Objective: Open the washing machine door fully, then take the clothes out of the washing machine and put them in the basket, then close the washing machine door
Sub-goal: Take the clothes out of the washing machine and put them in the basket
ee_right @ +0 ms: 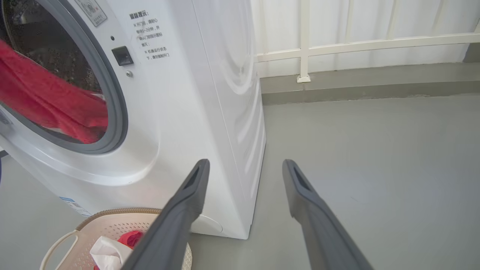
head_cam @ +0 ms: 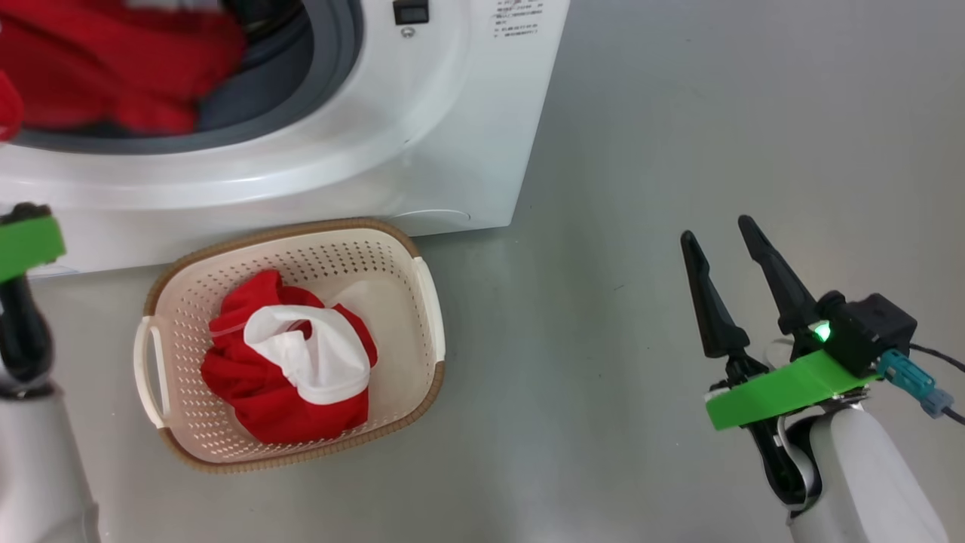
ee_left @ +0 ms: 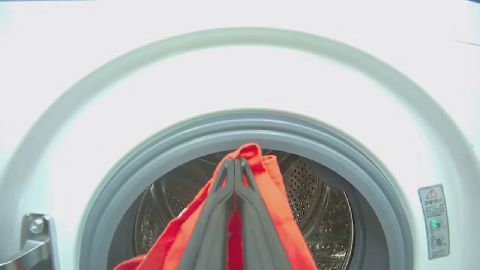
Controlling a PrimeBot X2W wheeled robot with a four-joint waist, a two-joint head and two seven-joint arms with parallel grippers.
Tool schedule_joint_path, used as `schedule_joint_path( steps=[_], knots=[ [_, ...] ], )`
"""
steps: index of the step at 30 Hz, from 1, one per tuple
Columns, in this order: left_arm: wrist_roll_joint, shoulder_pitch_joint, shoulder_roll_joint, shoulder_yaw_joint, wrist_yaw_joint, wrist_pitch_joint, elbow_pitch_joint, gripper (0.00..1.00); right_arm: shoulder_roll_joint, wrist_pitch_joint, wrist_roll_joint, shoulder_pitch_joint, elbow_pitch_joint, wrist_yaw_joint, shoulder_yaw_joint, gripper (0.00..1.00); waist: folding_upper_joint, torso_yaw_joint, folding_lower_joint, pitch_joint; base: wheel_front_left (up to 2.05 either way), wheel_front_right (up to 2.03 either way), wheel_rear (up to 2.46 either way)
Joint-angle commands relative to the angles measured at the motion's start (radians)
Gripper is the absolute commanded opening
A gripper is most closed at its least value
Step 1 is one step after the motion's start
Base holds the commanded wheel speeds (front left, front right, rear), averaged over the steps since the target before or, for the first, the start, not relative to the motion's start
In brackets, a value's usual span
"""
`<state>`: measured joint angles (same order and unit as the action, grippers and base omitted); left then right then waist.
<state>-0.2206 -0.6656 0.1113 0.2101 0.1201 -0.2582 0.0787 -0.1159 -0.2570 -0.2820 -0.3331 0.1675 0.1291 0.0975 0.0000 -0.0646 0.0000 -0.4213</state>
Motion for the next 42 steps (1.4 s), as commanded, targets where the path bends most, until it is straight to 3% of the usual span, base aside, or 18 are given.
schedule_joint_path(
  steps=[1, 8, 15, 29, 42],
  knots=[
    [0.014, 0.033, 0.025, 0.039, 0.008, -0.004, -0.081, 0.0, -0.002, -0.005, 0.009, 0.028, -0.024, 0.002, 0.017, 1.0, 0.0, 0.004, 0.0, 0.003, 0.0, 0.0, 0.0],
    [0.01, 0.105, -0.015, 0.069, 0.01, -0.004, -0.298, 0.0, -0.006, -0.005, 0.01, 0.03, -0.026, 0.002, 0.014, 1.0, 0.0, 0.013, 0.0, 0.001, 0.0, 0.0, 0.0],
    [0.019, 0.197, -0.038, 0.031, 0.01, -0.004, -0.37, 0.0, -0.006, -0.005, 0.011, 0.03, -0.026, 0.002, 0.019, 1.0, 0.0, 0.018, 0.0, -0.003, 0.0, 0.0, 0.0],
    [0.018, 0.335, -0.055, -0.002, 0.01, -0.004, -0.173, 0.0, -0.003, -0.005, 0.009, 0.017, -0.028, 0.002, 0.03, 1.0, 0.0, -0.002, 0.0, -0.038, 0.0, 0.0, 0.0],
    [0.037, 0.285, -0.042, -0.097, 0.01, -0.004, 0.151, 0.0, 0.007, -0.005, 0.011, -0.016, -0.031, 0.002, 0.047, 1.0, 0.0, -0.027, 0.0, -0.098, 0.0, 0.0, 0.0]
  ],
)
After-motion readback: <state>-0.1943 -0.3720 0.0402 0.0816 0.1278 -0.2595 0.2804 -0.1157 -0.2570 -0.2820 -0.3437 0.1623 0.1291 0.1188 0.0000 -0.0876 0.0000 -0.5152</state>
